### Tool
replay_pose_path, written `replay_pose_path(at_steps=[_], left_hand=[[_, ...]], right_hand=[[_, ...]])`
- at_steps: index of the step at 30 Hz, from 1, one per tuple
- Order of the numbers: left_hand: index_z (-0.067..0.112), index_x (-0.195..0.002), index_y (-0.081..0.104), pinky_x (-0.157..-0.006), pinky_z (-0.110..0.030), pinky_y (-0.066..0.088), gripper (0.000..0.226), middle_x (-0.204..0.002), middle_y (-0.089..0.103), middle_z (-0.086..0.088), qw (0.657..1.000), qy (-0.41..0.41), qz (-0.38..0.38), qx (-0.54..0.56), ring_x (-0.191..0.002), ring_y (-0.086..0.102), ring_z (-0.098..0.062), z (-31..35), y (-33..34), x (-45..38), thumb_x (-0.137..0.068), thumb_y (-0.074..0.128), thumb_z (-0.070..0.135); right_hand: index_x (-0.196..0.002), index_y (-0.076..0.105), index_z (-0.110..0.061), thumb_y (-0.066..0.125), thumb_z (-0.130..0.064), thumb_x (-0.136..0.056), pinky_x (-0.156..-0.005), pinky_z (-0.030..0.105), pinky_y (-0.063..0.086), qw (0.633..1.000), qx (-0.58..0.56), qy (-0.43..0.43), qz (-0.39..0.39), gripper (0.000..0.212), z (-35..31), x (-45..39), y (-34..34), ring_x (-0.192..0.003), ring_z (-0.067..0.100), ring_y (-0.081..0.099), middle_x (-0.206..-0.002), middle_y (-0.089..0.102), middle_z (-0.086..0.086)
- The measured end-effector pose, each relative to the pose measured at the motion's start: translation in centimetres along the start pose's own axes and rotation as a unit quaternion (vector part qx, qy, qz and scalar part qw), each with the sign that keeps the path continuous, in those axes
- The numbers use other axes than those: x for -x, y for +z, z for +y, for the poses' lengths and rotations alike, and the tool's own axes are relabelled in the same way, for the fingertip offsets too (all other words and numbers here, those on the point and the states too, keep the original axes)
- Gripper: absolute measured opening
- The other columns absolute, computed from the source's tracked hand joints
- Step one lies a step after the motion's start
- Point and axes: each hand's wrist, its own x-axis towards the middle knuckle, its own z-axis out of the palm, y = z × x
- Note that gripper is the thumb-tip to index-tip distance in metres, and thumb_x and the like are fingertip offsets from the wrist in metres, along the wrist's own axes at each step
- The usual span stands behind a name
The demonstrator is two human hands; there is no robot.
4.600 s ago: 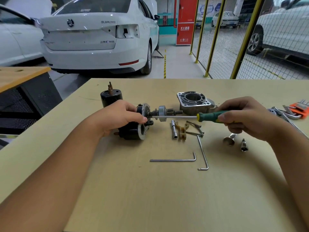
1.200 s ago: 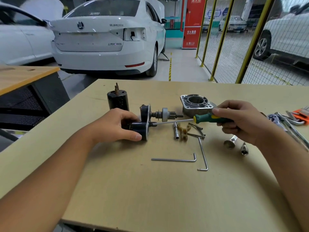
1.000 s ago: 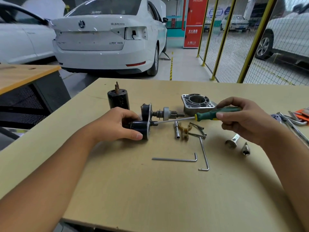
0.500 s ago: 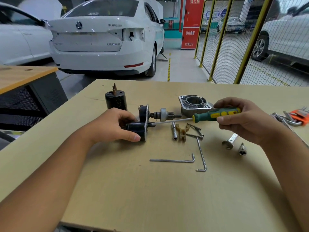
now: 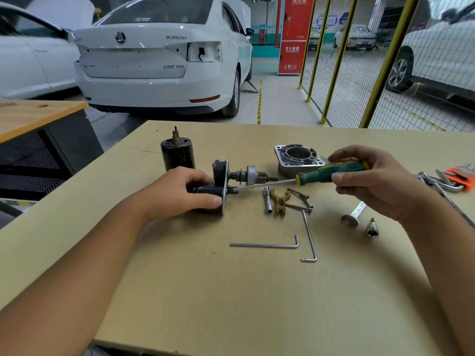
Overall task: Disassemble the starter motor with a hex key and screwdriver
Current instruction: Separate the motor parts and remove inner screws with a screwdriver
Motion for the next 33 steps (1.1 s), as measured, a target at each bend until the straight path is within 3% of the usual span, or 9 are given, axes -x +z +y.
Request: replay_pose_path(at_steps=[4,7,12,16,19,21,25,30,33], left_hand=[[0.02,-0.077,0.076,-0.064,-0.032,0.044,0.066,-0.069,0.066,0.004,0.996,-0.043,0.074,-0.04,-0.066,0.061,-0.013,0.8,1.8,-0.4,-0.068,0.058,0.083],[0.013,-0.07,0.069,-0.057,-0.03,0.038,0.065,-0.061,0.059,0.003,0.988,-0.062,0.125,-0.072,-0.06,0.054,-0.014,1.3,2.9,-0.8,-0.074,0.054,0.075],[0.011,-0.066,0.065,-0.055,-0.029,0.038,0.053,-0.063,0.059,0.0,0.982,-0.08,0.157,-0.062,-0.061,0.054,-0.017,1.8,3.4,-0.9,-0.075,0.053,0.061],[0.012,-0.064,0.065,-0.054,-0.029,0.037,0.051,-0.061,0.058,0.001,0.983,-0.082,0.156,-0.058,-0.06,0.052,-0.016,1.9,3.4,-0.7,-0.076,0.053,0.06],[0.01,-0.068,0.068,-0.057,-0.03,0.038,0.056,-0.066,0.061,-0.003,0.984,-0.091,0.148,-0.049,-0.063,0.053,-0.019,1.8,3.2,-0.8,-0.074,0.054,0.064],[0.011,-0.073,0.072,-0.062,-0.032,0.042,0.061,-0.073,0.066,-0.006,0.985,-0.102,0.138,-0.032,-0.069,0.059,-0.02,1.6,3.0,-0.8,-0.07,0.056,0.07],[0.03,-0.08,0.079,-0.067,-0.031,0.05,0.057,-0.077,0.074,0.008,0.988,-0.099,0.116,-0.004,-0.08,0.069,-0.013,1.1,1.8,-0.4,-0.066,0.069,0.084],[0.033,-0.093,0.083,-0.089,-0.037,0.056,0.042,-0.095,0.08,0.003,0.995,-0.071,0.002,0.068,-0.094,0.074,-0.015,0.5,-1.4,0.7,-0.064,0.087,0.063],[0.034,-0.098,0.083,-0.069,-0.034,0.055,0.038,-0.093,0.077,-0.009,0.994,-0.066,-0.033,0.081,-0.074,0.068,-0.017,0.6,-2.1,1.2,-0.065,0.093,0.05]], right_hand=[[-0.108,0.072,-0.013,0.071,-0.037,-0.081,-0.059,0.033,0.053,0.998,0.044,0.037,-0.028,0.036,-0.6,0.3,0.6,-0.068,0.024,0.058,-0.101,0.066,0.022],[-0.112,0.069,-0.013,0.061,-0.049,-0.085,-0.044,0.029,0.042,0.988,0.116,0.089,-0.043,0.046,-0.7,0.5,0.7,-0.054,0.021,0.052,-0.087,0.07,0.022],[-0.107,0.069,-0.002,0.078,-0.011,-0.071,-0.053,0.029,0.048,0.997,0.061,0.03,-0.041,0.039,-0.7,0.8,0.6,-0.062,0.022,0.053,-0.09,0.065,0.016],[-0.1,0.072,-0.007,0.082,-0.011,-0.065,-0.057,0.029,0.051,0.999,0.017,0.014,-0.029,0.037,-0.4,0.5,1.0,-0.065,0.02,0.057,-0.09,0.067,0.012],[-0.103,0.071,-0.01,0.073,-0.039,-0.081,-0.049,0.03,0.043,0.999,0.027,0.042,-0.008,0.036,-0.2,0.2,1.4,-0.058,0.021,0.05,-0.089,0.065,0.017],[-0.103,0.071,-0.012,0.068,-0.045,-0.085,-0.043,0.027,0.038,0.997,0.049,0.064,-0.008,0.038,-0.1,0.1,1.2,-0.051,0.02,0.048,-0.085,0.067,0.021],[-0.097,0.071,-0.006,0.079,-0.021,-0.075,-0.05,0.029,0.044,0.999,-0.02,0.026,-0.013,0.028,0.2,-0.1,0.9,-0.056,0.02,0.048,-0.083,0.066,0.016],[-0.093,0.073,-0.009,0.078,0.0,-0.066,-0.059,0.031,0.053,0.998,-0.065,0.017,-0.011,0.029,0.7,-0.3,0.6,-0.064,0.023,0.054,-0.083,0.066,0.014],[-0.097,0.073,-0.01,0.077,-0.015,-0.076,-0.058,0.032,0.052,0.998,-0.052,0.034,-0.022,0.022,0.6,-0.4,0.9,-0.066,0.023,0.055,-0.085,0.065,0.014]])
